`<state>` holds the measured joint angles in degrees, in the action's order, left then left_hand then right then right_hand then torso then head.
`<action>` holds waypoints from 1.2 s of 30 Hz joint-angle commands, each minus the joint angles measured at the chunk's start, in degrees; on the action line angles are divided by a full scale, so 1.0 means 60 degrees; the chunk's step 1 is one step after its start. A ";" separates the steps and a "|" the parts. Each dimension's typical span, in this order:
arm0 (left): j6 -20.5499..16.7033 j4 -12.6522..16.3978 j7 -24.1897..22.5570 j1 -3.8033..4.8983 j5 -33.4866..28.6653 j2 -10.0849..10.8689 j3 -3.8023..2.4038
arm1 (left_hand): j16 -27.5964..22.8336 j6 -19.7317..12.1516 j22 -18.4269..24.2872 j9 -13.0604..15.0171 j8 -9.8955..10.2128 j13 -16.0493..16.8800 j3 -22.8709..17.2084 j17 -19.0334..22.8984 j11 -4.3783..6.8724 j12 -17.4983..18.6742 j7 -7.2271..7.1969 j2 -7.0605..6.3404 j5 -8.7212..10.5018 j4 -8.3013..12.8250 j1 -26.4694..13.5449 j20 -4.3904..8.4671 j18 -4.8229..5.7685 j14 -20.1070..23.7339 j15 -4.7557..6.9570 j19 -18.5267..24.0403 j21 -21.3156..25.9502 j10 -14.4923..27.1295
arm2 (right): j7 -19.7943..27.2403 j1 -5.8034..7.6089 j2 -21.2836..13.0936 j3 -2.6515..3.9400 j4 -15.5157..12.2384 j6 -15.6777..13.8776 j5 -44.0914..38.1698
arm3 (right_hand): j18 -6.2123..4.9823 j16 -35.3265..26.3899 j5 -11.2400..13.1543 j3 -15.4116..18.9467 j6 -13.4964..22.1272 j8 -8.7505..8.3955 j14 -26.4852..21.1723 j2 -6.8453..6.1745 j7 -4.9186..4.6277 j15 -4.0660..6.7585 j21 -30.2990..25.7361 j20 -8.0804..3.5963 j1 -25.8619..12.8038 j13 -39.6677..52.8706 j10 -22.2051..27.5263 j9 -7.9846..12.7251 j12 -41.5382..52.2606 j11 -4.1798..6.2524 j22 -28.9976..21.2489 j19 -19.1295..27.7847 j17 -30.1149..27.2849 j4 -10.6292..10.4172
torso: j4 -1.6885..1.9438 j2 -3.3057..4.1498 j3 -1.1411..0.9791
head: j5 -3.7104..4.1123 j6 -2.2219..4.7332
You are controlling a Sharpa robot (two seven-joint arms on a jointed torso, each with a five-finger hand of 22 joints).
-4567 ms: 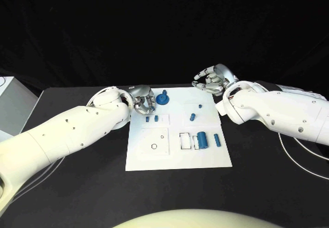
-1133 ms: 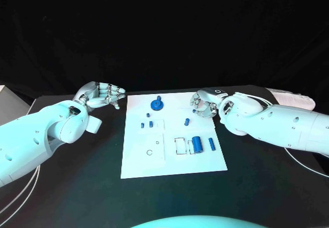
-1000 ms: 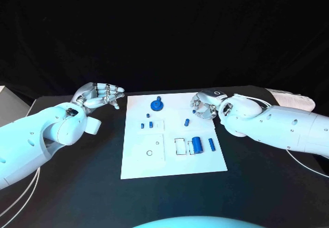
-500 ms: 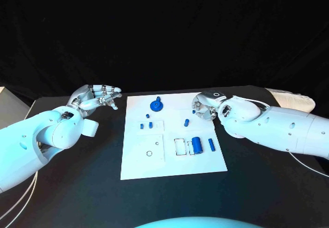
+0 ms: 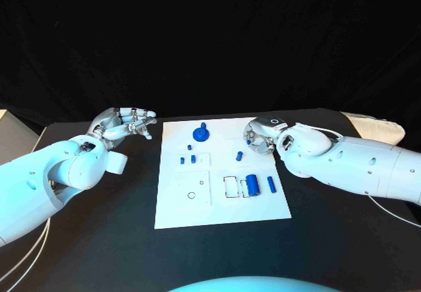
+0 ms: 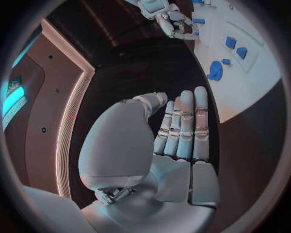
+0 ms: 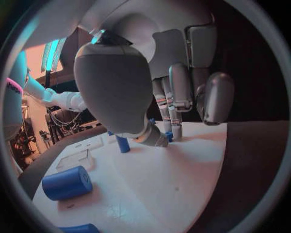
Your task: Assemble the parts on the task board
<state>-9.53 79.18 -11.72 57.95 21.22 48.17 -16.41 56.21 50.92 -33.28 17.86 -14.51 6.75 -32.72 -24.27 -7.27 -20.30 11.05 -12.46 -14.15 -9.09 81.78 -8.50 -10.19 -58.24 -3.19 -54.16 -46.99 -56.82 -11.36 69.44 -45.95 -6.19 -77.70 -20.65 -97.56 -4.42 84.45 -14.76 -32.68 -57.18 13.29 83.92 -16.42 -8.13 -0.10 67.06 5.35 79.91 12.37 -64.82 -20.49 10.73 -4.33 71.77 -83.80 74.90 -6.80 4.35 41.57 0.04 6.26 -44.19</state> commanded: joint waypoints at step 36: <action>0.0060 0.0113 0.0206 -0.0084 0.0321 0.0031 -0.0009 | -0.0067 0.0007 0.0042 -0.0031 0.0038 0.0002 0.0095 0.0041 -0.0060 -0.0042 0.0084 0.0044 -0.0008 0.0024 0.0102 0.0036 -0.0071 -0.0037 0.0013 -0.0092 0.0060 0.0065 | -0.0756 -0.0378 0.0211 -0.0047 -0.0084 0.0199 -0.0690 | -0.0237 -0.0409 0.0486 -0.1192 -0.0908 0.0225 0.0462 0.0399 0.0047 0.0099 -0.0932 -0.0065 0.0296 -0.1129 -0.0303 -0.0091 -0.0950 -0.0044 -0.0634 0.0051 0.0095 0.0545 | -0.0007 -0.0010 -0.0001 | 0.0036 -0.0093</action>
<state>-9.52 79.65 -10.52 57.46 22.50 48.38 -16.41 56.02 51.12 -33.10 17.77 -14.50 6.73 -32.56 -24.09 -7.48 -20.30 11.25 -12.23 -14.15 -8.93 82.01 -8.29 -10.19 -58.24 -3.19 -54.37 -46.99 -56.62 -15.06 68.16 -44.90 -5.81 -78.06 -22.19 -100.84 -5.29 82.19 -12.07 -39.40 -62.34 14.41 84.02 -14.67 -7.89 0.03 61.68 5.13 81.22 11.77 -65.73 -20.81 4.58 -4.68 68.01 -83.58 74.90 -3.75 4.24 41.54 0.01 6.38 -44.71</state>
